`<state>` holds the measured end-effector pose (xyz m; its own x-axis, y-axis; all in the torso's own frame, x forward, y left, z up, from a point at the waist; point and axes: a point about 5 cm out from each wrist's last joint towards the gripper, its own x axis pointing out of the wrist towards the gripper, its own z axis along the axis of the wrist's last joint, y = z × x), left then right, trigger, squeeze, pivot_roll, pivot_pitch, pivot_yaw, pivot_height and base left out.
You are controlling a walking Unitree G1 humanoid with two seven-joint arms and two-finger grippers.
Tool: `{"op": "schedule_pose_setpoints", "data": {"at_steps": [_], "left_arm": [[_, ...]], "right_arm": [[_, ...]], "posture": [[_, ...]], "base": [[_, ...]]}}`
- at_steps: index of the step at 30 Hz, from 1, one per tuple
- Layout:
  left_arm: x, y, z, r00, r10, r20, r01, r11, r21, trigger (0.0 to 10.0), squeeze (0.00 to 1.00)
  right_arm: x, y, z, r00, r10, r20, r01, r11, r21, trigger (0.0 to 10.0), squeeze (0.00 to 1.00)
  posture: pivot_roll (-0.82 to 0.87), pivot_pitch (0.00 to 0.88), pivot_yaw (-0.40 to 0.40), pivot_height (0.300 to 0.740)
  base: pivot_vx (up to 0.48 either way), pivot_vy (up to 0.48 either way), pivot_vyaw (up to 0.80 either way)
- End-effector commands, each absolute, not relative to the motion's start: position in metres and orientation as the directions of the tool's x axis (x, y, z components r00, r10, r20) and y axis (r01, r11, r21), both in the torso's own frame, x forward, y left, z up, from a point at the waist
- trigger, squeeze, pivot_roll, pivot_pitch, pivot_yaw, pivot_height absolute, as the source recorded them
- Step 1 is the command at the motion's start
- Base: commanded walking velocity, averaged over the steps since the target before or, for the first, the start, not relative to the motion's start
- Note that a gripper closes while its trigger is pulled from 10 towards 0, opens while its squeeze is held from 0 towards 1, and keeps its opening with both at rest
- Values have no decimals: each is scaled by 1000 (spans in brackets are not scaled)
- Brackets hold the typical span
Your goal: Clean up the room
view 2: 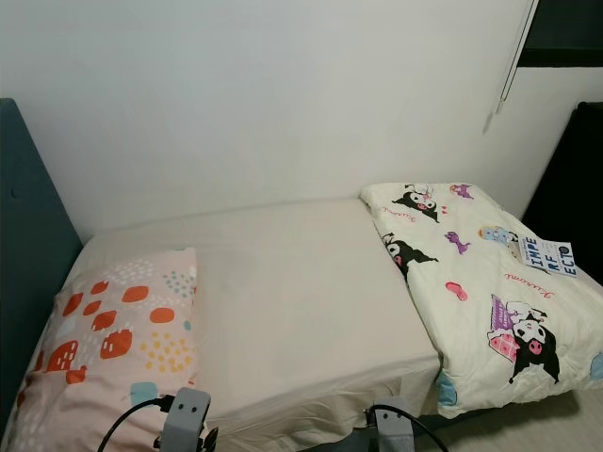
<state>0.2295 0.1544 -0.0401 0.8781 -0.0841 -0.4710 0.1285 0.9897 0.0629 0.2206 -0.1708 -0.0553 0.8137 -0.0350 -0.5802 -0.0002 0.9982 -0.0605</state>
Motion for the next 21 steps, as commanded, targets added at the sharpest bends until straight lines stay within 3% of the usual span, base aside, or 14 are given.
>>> {"op": "schedule_pose_setpoints", "data": {"at_steps": [1, 21], "left_arm": [[227, 157, -42, 870, -83, -487, 140, 987, 81, 10000, 0], [228, 158, -42, 874, -68, -482, 119, 990, 77, 10000, 0]], "right_arm": [[218, -170, -58, 801, -36, -598, 1, 998, -59, 10000, 0], [219, -169, -58, 797, -31, -603, -9, 998, -64, 10000, 0]], "posture": [[52, 46, -37, 740], [58, 40, -42, 740]], "base": [[0, 0, 0], [0, 0, 0]]}}
